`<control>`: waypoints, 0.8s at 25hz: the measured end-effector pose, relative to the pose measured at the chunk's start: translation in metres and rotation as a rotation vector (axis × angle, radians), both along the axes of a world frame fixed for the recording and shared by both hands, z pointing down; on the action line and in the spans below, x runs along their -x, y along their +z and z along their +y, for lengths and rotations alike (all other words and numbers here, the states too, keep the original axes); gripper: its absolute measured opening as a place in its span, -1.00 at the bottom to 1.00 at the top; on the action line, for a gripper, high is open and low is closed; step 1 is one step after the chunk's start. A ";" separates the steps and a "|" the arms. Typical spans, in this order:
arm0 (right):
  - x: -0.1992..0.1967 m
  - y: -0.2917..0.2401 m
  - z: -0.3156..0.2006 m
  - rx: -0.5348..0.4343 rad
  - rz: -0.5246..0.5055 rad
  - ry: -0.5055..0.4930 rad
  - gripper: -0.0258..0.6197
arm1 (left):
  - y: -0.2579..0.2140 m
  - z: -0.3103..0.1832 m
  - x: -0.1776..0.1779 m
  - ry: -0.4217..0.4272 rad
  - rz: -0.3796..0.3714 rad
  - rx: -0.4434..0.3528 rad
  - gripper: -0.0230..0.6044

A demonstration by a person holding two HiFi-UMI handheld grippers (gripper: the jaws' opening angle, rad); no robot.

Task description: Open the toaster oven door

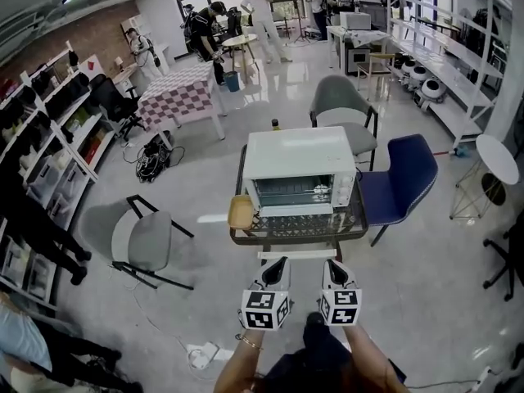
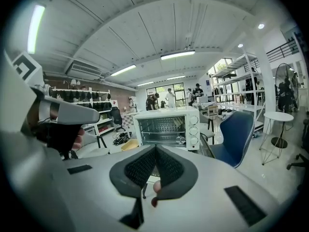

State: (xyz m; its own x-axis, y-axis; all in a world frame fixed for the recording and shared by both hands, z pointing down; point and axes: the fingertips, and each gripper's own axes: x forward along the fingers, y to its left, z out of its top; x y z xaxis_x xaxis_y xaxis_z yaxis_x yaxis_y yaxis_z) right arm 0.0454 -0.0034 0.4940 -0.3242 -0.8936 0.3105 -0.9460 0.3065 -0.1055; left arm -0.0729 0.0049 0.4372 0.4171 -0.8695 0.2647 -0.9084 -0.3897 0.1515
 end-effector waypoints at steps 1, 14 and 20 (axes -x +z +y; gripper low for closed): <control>0.001 -0.004 0.001 -0.007 0.002 0.000 -0.92 | -0.003 0.001 0.001 -0.001 -0.001 -0.003 -0.88; 0.006 -0.058 0.009 -0.116 0.027 -0.018 -0.92 | -0.033 0.022 0.008 0.000 0.003 -0.046 -0.88; 0.006 -0.075 0.009 -0.142 0.032 -0.024 -0.92 | -0.045 0.023 0.003 0.023 0.000 -0.063 -0.88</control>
State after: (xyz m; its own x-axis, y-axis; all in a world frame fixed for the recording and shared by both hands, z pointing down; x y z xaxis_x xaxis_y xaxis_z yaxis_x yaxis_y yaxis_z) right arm 0.0390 0.0059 0.4189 -0.3378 -0.9214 0.1920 -0.9404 0.3387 -0.0292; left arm -0.0754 0.0279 0.3926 0.4376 -0.8743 0.2101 -0.8989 -0.4195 0.1264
